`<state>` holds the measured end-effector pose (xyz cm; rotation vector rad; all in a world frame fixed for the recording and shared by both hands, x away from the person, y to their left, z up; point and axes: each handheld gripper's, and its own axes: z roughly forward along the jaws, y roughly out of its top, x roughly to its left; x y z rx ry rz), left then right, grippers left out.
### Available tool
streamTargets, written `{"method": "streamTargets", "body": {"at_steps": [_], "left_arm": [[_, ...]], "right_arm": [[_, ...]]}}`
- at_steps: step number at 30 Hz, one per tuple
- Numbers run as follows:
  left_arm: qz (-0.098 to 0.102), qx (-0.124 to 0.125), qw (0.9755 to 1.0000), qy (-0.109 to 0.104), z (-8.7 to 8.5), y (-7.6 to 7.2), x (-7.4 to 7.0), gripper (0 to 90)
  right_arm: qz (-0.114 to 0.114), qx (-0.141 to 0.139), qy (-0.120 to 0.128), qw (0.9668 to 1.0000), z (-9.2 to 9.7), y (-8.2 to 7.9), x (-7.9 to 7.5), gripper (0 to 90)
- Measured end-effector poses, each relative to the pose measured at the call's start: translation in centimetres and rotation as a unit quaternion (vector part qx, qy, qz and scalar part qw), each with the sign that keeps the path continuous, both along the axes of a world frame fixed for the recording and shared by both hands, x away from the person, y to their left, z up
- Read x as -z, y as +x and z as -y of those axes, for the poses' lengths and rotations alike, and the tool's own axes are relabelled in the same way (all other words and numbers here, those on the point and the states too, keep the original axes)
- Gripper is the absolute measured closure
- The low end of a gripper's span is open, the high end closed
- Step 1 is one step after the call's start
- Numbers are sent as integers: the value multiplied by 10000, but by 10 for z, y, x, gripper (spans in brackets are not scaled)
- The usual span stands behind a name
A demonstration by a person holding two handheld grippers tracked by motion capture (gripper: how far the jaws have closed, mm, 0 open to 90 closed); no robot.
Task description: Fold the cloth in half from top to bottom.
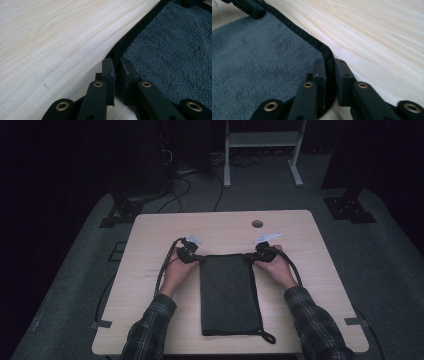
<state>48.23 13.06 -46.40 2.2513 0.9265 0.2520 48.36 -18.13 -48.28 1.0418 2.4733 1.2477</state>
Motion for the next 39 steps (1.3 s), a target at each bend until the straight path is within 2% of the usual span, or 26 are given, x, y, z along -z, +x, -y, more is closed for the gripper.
{"method": "streamTargets", "body": {"at_steps": [3,6,8,11,16,20,24,27,32,39], "left_arm": [[-32,-68,10000,20,1,-1,-1,839],[-105,-159,9998,-97,-2,3,-1,843],[-101,-208,9996,-152,-4,5,-2,846],[76,-249,9996,-121,-6,9,-10,848],[596,-298,9977,-137,-8,12,-39,848],[761,-267,9964,-252,-11,6,-52,848],[781,-108,9963,-356,-16,-9,-60,847],[762,-4,9959,-484,-19,-22,-64,847],[700,190,9950,-691,-22,-46,-66,847],[465,399,9934,-968,-24,-75,-61,847]], "right_arm": [[-28,65,-57,10000,-2,-1,-1,825],[-53,168,-144,9997,-4,1,-4,827],[-99,265,-54,9996,-3,2,-5,828],[-31,300,44,9995,-4,8,-10,828],[174,381,132,9990,-5,15,-32,828],[398,322,265,9983,-4,15,-55,828],[528,149,380,9978,-3,3,-65,828],[553,-2,456,9974,-1,-9,-67,828],[493,-186,651,9965,6,-29,-66,828],[410,-342,722,9960,13,-56,-58,827]]}}
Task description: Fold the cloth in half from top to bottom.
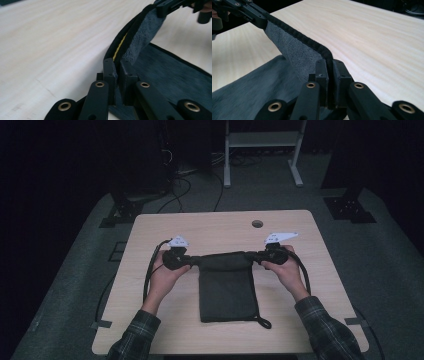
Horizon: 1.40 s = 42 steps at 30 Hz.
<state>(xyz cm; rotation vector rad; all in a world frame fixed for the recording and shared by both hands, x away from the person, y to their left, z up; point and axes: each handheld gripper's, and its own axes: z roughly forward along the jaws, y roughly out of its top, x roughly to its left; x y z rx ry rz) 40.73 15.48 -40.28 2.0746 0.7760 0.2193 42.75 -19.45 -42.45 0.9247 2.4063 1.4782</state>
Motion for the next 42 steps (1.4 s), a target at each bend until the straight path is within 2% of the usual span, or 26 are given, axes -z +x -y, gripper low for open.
{"method": "streamTargets", "body": {"at_steps": [4,10,19,23,33,38,42], "left_arm": [[-61,116,9999,-90,-1,-19,5,847],[-93,243,9997,-15,-3,-42,12,847],[-285,377,9989,44,-6,-70,24,846],[-364,442,9983,56,-4,-77,28,846],[-482,593,9966,305,3,-92,38,845],[-644,690,9938,580,6,-97,50,835],[-655,720,9934,604,7,-98,49,799]], "right_arm": [[-4,-107,-61,9999,2,-16,3,827],[-88,-258,-47,9996,5,-42,8,826],[-48,-481,-171,9987,5,-76,12,825],[-148,-551,-209,9982,6,-86,17,824],[-381,-661,-356,9964,8,-103,30,821],[-557,-781,-535,9940,7,-112,40,813],[-600,-801,-572,9933,7,-115,43,796]]}}
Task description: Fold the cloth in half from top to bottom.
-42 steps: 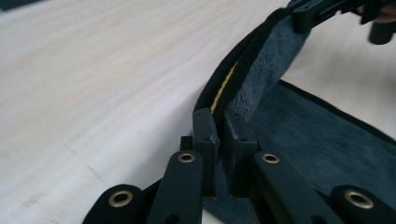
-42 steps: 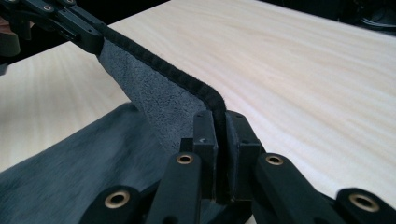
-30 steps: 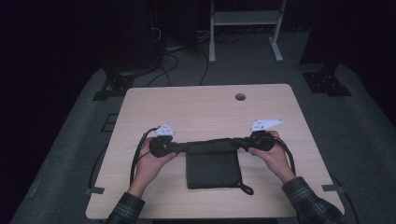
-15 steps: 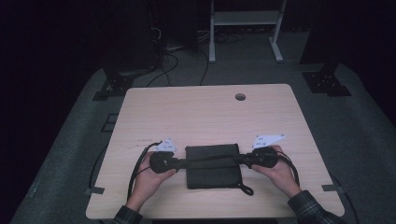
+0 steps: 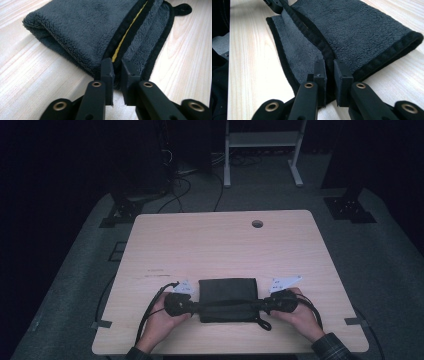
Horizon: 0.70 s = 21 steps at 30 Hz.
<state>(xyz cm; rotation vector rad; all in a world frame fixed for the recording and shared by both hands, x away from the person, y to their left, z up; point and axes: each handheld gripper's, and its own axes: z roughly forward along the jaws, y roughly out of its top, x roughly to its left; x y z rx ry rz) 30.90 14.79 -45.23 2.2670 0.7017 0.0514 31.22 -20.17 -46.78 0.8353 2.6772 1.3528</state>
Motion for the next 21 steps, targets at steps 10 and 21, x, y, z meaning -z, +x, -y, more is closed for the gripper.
{"method": "streamTargets", "body": {"at_steps": [10,21], "left_arm": [[288,-67,9975,-635,-9,3,-22,729],[63,4,9989,-462,5,5,-2,768]], "right_arm": [[325,15,554,9979,9,1,-21,784],[129,-239,172,9995,-7,4,-8,844]]}}
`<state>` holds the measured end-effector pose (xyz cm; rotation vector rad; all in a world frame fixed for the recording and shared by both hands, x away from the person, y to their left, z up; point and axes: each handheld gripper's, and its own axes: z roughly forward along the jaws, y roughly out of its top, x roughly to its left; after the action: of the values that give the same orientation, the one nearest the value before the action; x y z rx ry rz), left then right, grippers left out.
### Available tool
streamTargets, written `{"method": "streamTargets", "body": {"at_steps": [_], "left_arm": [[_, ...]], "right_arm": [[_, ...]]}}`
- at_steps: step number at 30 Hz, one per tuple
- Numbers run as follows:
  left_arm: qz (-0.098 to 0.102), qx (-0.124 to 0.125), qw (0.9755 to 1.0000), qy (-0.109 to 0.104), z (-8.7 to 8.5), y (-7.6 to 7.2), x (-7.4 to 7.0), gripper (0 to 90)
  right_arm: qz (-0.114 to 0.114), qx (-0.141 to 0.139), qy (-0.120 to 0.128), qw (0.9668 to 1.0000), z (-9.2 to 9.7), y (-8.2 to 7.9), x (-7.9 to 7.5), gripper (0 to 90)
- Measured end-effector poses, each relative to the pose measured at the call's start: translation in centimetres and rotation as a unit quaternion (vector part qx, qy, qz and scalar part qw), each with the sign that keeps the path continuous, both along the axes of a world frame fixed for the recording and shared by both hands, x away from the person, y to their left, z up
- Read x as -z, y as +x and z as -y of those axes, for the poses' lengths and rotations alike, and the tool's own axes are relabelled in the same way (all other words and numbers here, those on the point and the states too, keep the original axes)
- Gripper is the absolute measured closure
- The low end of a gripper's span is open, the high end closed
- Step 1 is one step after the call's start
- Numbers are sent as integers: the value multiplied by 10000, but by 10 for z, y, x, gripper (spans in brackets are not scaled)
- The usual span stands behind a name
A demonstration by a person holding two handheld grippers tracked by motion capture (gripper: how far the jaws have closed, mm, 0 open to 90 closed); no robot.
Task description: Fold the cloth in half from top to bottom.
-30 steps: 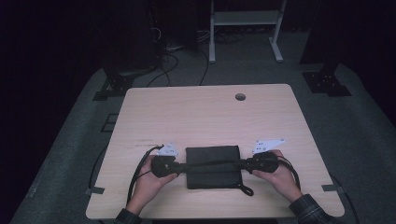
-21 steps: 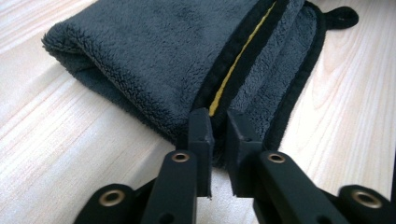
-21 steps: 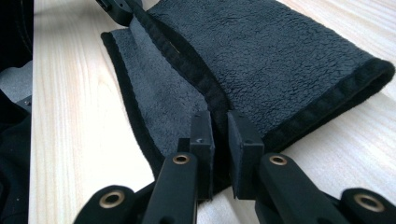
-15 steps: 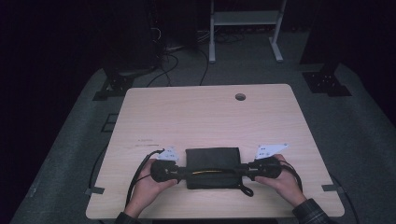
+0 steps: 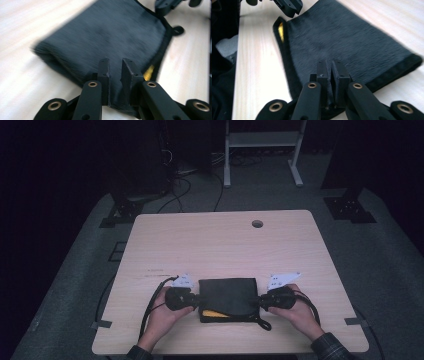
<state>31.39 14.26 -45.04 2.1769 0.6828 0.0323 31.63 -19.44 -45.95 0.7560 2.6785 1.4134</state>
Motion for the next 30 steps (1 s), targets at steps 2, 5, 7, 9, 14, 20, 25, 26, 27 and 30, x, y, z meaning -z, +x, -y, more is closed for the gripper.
{"method": "streamTargets", "body": {"at_steps": [2,5,7,9,14,20,25,26,27,30], "left_arm": [[-28,110,9998,145,2,-8,3,762],[-22,185,9991,381,4,-17,9,749],[-1,161,9992,359,3,-20,11,746],[7,158,9993,342,2,-21,10,732],[171,-2,9996,215,-4,-23,1,588],[377,-432,9982,156,-23,-19,-6,414],[526,-852,9945,314,-43,-15,-6,321],[581,-902,9936,357,-46,-15,-6,293],[611,-1005,9922,409,-52,-14,-6,279],[631,-1204,9897,443,-64,-13,-6,232]], "right_arm": [[-40,-104,-102,9999,-1,-4,3,845],[-49,-241,-391,9989,-4,-11,10,845],[21,-250,-428,9988,-6,-15,12,845],[68,-261,-466,9986,-6,-17,11,842],[243,-95,-413,9988,-3,-16,8,673],[477,450,-240,9976,9,-11,3,481],[573,825,-172,9948,23,-6,-1,375],[599,899,-173,9940,26,-6,-2,360],[625,943,-163,9935,28,-6,-2,346],[655,1118,-167,9914,37,-6,-2,299]]}}
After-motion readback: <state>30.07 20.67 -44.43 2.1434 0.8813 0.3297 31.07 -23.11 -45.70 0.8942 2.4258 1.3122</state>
